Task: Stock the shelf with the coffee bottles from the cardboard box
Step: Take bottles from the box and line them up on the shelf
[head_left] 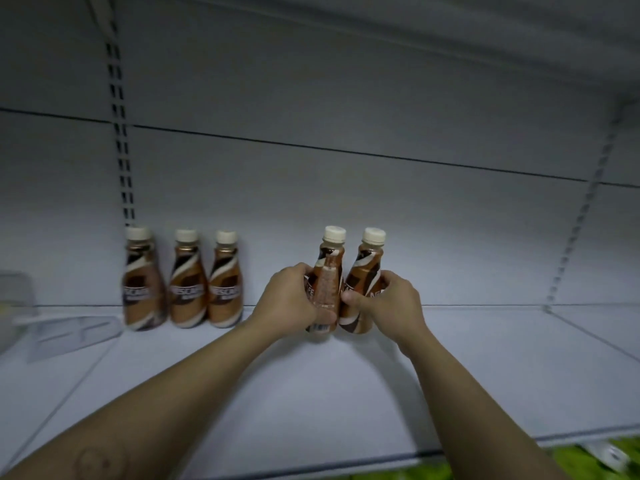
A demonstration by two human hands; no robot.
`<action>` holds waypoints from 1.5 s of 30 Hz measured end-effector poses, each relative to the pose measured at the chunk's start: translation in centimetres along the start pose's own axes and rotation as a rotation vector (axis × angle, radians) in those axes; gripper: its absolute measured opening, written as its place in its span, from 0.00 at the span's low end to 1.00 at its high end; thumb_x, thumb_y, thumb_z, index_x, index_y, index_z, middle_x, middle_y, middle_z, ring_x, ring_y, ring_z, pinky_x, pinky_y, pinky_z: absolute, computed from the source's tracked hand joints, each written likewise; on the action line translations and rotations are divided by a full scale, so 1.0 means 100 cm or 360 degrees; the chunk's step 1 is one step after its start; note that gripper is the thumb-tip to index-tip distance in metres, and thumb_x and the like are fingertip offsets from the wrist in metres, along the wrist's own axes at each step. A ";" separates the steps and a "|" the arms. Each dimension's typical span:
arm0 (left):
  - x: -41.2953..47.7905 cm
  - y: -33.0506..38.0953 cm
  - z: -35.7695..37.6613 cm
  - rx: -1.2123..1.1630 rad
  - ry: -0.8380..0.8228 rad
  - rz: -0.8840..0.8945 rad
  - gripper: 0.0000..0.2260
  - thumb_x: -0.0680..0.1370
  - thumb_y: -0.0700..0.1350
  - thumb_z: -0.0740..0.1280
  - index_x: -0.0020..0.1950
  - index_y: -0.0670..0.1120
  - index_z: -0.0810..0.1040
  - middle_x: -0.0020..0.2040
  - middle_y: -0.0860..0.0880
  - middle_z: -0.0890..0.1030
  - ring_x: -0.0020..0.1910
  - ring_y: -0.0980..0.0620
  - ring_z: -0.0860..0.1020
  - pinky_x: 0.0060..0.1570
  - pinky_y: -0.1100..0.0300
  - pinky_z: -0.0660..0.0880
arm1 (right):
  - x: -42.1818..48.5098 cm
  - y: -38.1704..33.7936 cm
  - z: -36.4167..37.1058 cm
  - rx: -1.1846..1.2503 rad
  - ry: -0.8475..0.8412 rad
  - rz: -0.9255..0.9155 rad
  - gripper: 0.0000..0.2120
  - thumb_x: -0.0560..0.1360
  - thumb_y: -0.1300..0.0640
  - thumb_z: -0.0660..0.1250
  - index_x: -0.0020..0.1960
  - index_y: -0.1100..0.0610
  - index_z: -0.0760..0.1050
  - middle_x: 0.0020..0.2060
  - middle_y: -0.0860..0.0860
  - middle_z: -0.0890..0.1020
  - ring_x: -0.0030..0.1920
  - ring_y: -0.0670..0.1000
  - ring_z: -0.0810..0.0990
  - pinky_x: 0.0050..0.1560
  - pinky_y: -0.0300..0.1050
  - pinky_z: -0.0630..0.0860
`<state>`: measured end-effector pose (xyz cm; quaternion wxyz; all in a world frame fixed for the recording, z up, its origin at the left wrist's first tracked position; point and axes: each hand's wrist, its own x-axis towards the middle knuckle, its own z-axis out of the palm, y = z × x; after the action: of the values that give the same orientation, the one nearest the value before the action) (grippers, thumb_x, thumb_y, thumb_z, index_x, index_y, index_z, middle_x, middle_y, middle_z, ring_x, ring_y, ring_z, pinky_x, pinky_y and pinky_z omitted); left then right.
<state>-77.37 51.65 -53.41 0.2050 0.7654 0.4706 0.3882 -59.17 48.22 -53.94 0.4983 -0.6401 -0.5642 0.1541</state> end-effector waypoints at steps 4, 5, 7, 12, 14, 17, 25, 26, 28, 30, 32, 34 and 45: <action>0.006 -0.033 -0.009 0.0080 0.0093 -0.0098 0.29 0.59 0.48 0.81 0.57 0.49 0.76 0.50 0.53 0.81 0.45 0.55 0.79 0.46 0.59 0.78 | 0.016 -0.001 0.048 0.0019 -0.0064 0.0028 0.19 0.62 0.46 0.80 0.46 0.51 0.77 0.40 0.46 0.83 0.42 0.49 0.82 0.45 0.49 0.80; 0.007 -0.038 -0.009 0.0091 0.0129 -0.0092 0.27 0.60 0.48 0.80 0.56 0.49 0.77 0.50 0.52 0.81 0.45 0.55 0.79 0.47 0.59 0.78 | 0.021 0.000 0.057 0.0028 -0.0042 0.0047 0.19 0.62 0.46 0.80 0.46 0.51 0.77 0.40 0.46 0.83 0.42 0.48 0.82 0.45 0.49 0.79; 0.011 -0.045 -0.008 0.0097 0.0185 -0.0080 0.26 0.62 0.47 0.79 0.58 0.48 0.76 0.51 0.51 0.80 0.47 0.53 0.79 0.49 0.57 0.78 | 0.028 0.002 0.074 0.0055 0.0017 0.0081 0.19 0.61 0.44 0.79 0.46 0.50 0.77 0.39 0.44 0.83 0.42 0.48 0.82 0.45 0.49 0.79; 0.018 -0.066 -0.017 0.0173 0.0178 -0.0120 0.25 0.66 0.46 0.76 0.61 0.48 0.73 0.54 0.49 0.79 0.51 0.50 0.78 0.52 0.52 0.77 | 0.042 0.000 0.100 -0.0075 -0.0031 0.0026 0.23 0.60 0.40 0.79 0.48 0.50 0.76 0.42 0.44 0.83 0.43 0.47 0.81 0.45 0.47 0.78; 0.017 -0.068 -0.018 0.0232 0.0195 -0.0099 0.28 0.67 0.45 0.75 0.64 0.48 0.70 0.57 0.49 0.76 0.53 0.49 0.77 0.53 0.51 0.76 | 0.050 -0.007 0.102 -0.0160 -0.0147 0.0042 0.27 0.58 0.41 0.80 0.50 0.50 0.74 0.43 0.45 0.82 0.44 0.48 0.81 0.47 0.48 0.78; 0.015 -0.063 -0.017 0.0249 0.0267 0.0023 0.36 0.68 0.44 0.74 0.71 0.50 0.60 0.60 0.49 0.72 0.58 0.50 0.74 0.56 0.54 0.74 | 0.050 -0.006 0.105 -0.0148 -0.0165 0.0045 0.28 0.59 0.41 0.80 0.51 0.50 0.72 0.45 0.45 0.82 0.45 0.48 0.81 0.47 0.49 0.79; 0.005 -0.064 -0.016 0.0372 0.0326 0.0042 0.38 0.70 0.46 0.74 0.74 0.51 0.56 0.65 0.49 0.73 0.63 0.49 0.73 0.58 0.53 0.71 | 0.025 0.017 0.101 0.0158 0.0076 0.0059 0.21 0.67 0.44 0.76 0.54 0.50 0.75 0.44 0.41 0.79 0.45 0.44 0.80 0.45 0.44 0.78; 0.004 -0.064 -0.016 0.0403 0.0327 0.0045 0.38 0.70 0.46 0.74 0.74 0.51 0.57 0.64 0.49 0.73 0.63 0.49 0.73 0.57 0.53 0.72 | 0.024 0.018 0.103 0.0126 0.0104 0.0054 0.19 0.67 0.45 0.75 0.53 0.50 0.75 0.43 0.40 0.79 0.44 0.42 0.80 0.42 0.40 0.76; 0.004 -0.064 -0.016 0.0431 0.0325 0.0046 0.37 0.70 0.47 0.74 0.74 0.51 0.57 0.64 0.49 0.73 0.63 0.49 0.73 0.57 0.52 0.72 | 0.022 0.018 0.106 0.0077 0.0128 0.0024 0.17 0.68 0.46 0.75 0.53 0.50 0.76 0.43 0.40 0.79 0.43 0.39 0.78 0.39 0.35 0.71; 0.005 -0.065 -0.016 0.0416 0.0330 0.0040 0.37 0.70 0.46 0.73 0.74 0.51 0.57 0.64 0.49 0.72 0.63 0.49 0.72 0.58 0.52 0.72 | 0.022 0.018 0.107 0.0100 0.0123 0.0024 0.17 0.69 0.46 0.75 0.54 0.51 0.77 0.45 0.42 0.81 0.43 0.39 0.78 0.39 0.35 0.71; 0.005 -0.064 -0.018 0.0395 0.0311 0.0042 0.37 0.70 0.45 0.73 0.74 0.51 0.57 0.65 0.49 0.72 0.64 0.49 0.73 0.59 0.51 0.72 | 0.022 0.017 0.106 0.0126 0.0121 0.0043 0.18 0.69 0.47 0.75 0.56 0.52 0.78 0.46 0.44 0.81 0.43 0.39 0.78 0.39 0.34 0.72; 0.005 -0.063 -0.020 0.0387 0.0280 0.0055 0.37 0.70 0.45 0.73 0.74 0.51 0.57 0.65 0.49 0.73 0.63 0.48 0.73 0.61 0.49 0.73 | 0.022 0.014 0.105 0.0134 0.0124 0.0044 0.18 0.69 0.48 0.75 0.56 0.52 0.78 0.46 0.43 0.81 0.43 0.38 0.78 0.39 0.33 0.71; 0.003 -0.063 -0.025 0.0204 0.0610 0.0126 0.33 0.71 0.43 0.73 0.71 0.53 0.62 0.66 0.51 0.71 0.64 0.51 0.71 0.61 0.54 0.70 | 0.014 0.011 0.114 0.0144 0.0020 -0.0054 0.16 0.69 0.57 0.75 0.55 0.48 0.78 0.42 0.37 0.80 0.39 0.31 0.77 0.34 0.23 0.70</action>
<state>-82.76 54.79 -56.00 0.0472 0.7069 0.4944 0.5036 -66.80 54.84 -59.51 0.5328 -0.6081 -0.5642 0.1670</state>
